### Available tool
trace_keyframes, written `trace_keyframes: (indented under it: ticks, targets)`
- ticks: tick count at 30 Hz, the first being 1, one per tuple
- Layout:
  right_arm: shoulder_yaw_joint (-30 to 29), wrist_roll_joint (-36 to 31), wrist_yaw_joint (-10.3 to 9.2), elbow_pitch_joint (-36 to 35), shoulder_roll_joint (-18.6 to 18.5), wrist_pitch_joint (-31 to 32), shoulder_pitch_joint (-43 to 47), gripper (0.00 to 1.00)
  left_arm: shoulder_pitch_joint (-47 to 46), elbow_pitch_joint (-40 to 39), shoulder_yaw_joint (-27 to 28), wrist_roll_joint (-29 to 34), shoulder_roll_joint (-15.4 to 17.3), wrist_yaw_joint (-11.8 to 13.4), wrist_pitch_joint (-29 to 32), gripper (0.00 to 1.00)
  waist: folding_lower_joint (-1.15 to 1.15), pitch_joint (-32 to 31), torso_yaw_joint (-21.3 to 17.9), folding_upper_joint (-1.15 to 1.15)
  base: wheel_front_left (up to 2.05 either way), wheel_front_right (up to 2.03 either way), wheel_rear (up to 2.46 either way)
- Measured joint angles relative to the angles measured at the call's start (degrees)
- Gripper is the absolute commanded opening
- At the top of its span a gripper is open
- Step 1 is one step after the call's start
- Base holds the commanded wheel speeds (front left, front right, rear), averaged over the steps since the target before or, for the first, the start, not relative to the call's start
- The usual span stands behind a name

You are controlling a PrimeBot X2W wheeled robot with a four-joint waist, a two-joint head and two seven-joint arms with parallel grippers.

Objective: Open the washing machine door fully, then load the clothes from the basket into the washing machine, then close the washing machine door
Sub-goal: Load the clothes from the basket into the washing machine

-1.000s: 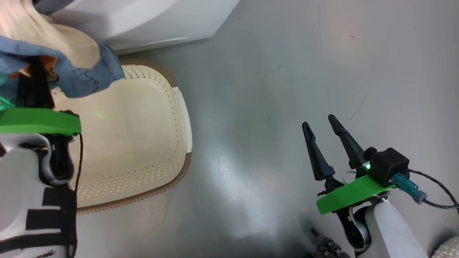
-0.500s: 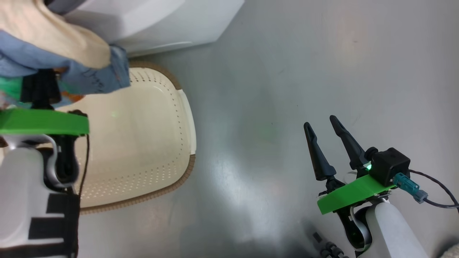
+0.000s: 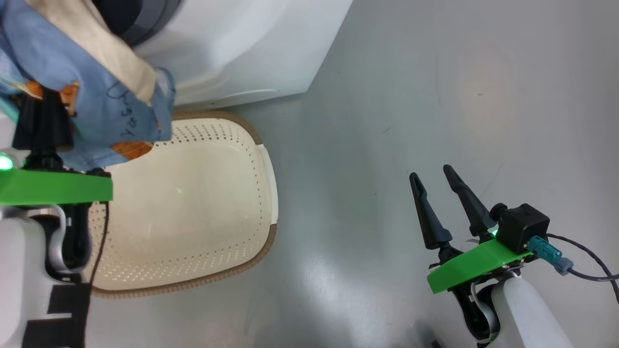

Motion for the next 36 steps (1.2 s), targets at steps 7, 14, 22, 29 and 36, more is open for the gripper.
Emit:
trace_keyframes:
  ticks: [7,14,22,29,36]
  targets:
    - [0.77,1.4,0.0,-0.18,0.0,0.0,0.86,1.0,-5.19,3.11,-2.99,0.76,4.04,0.0,-0.01,0.0,0.0,-1.39,-1.2,0.0,0.0,0.0,0.0]
    - [0.78,1.66,0.0,-0.3,0.04,0.0,1.18,1.0,-17.13,13.37,-6.87,0.81,9.7,-0.01,0.0,0.0,0.0,-0.72,-2.82,0.0,0.0,0.0,0.0]
    - [0.55,0.2,0.0,-1.3,0.08,0.0,1.39,1.0,-27.34,22.4,-8.5,0.81,12.21,-0.01,0.0,0.0,0.0,0.84,-4.54,0.0,0.0,0.0,0.0]
    - [0.55,0.2,0.0,-2.8,0.12,0.0,2.24,1.0,-34.92,28.53,-10.74,0.96,14.41,-0.01,0.0,0.0,0.0,3.38,-5.69,0.0,0.0,0.0,0.0]
    - [1.19,0.44,0.0,-3.54,0.18,0.0,2.36,1.0,-41.97,33.93,-14.02,1.42,15.61,-0.01,1.11,0.0,0.0,6.31,-6.68,0.0,0.0,0.0,0.0]
